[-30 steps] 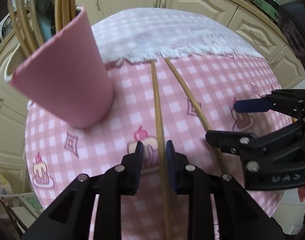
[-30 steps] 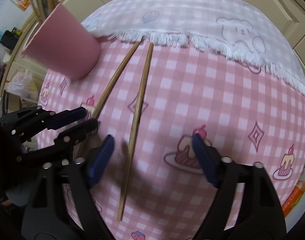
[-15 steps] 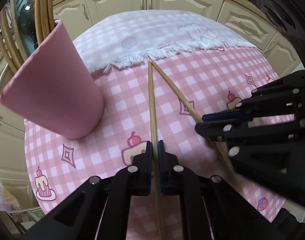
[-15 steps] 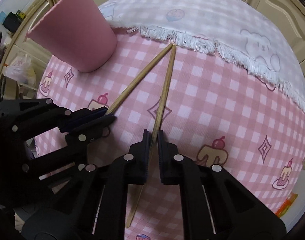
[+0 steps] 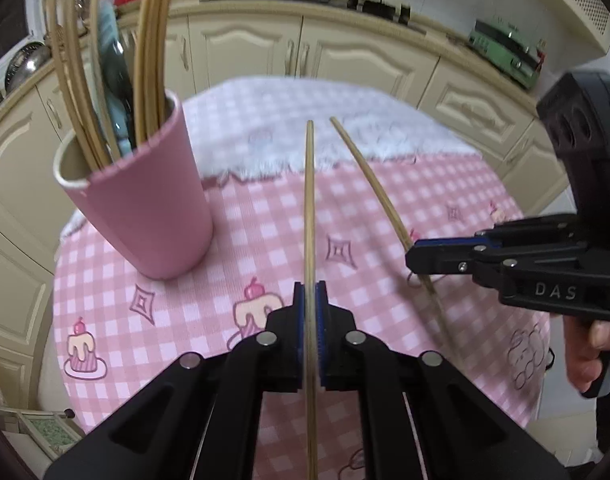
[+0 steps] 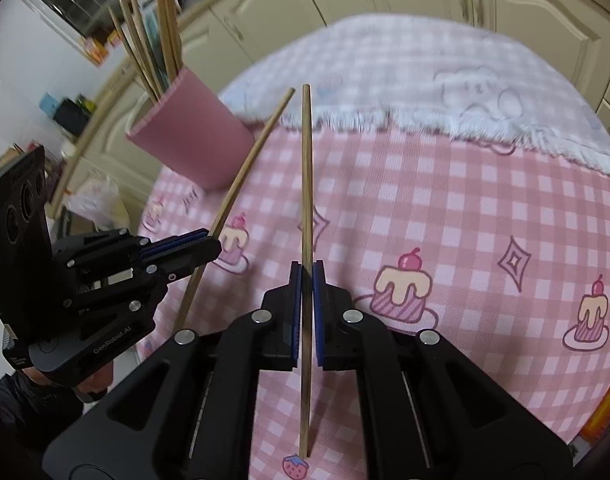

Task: Organize utensils
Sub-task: 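Lift both chopsticks upright over the pink cup with both tools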

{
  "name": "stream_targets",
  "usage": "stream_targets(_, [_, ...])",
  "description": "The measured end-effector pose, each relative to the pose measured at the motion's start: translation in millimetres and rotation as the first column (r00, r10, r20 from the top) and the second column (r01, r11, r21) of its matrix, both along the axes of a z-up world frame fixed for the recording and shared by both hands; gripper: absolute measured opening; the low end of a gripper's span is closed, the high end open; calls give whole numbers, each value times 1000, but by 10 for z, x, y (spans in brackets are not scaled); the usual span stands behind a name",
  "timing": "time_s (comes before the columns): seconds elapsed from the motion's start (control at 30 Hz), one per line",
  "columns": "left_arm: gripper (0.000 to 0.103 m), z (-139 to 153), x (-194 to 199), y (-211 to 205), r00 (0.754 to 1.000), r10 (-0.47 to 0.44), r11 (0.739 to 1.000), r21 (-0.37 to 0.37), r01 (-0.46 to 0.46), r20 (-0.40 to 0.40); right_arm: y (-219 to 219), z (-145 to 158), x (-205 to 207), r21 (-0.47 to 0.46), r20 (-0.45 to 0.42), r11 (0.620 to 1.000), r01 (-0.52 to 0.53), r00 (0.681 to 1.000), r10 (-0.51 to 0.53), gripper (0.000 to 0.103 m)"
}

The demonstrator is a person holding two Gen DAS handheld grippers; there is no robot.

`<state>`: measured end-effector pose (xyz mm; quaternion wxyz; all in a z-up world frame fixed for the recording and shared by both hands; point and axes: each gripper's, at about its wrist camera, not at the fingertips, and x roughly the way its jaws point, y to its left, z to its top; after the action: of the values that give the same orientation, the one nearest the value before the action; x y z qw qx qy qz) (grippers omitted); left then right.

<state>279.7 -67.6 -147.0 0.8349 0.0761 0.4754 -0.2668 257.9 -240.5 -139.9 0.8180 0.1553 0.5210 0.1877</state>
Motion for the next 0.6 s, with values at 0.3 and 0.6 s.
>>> stream_targets(0.3, [5, 534, -133, 229, 978, 88, 990, -124, -65, 188, -72, 518, 2, 75, 203, 997, 6, 979, -21, 6])
stream_targets(0.6, [5, 1017, -99, 551, 922, 209, 961, -244, -131, 325, 39, 834, 74, 96, 315, 995, -17, 949, -14, 6])
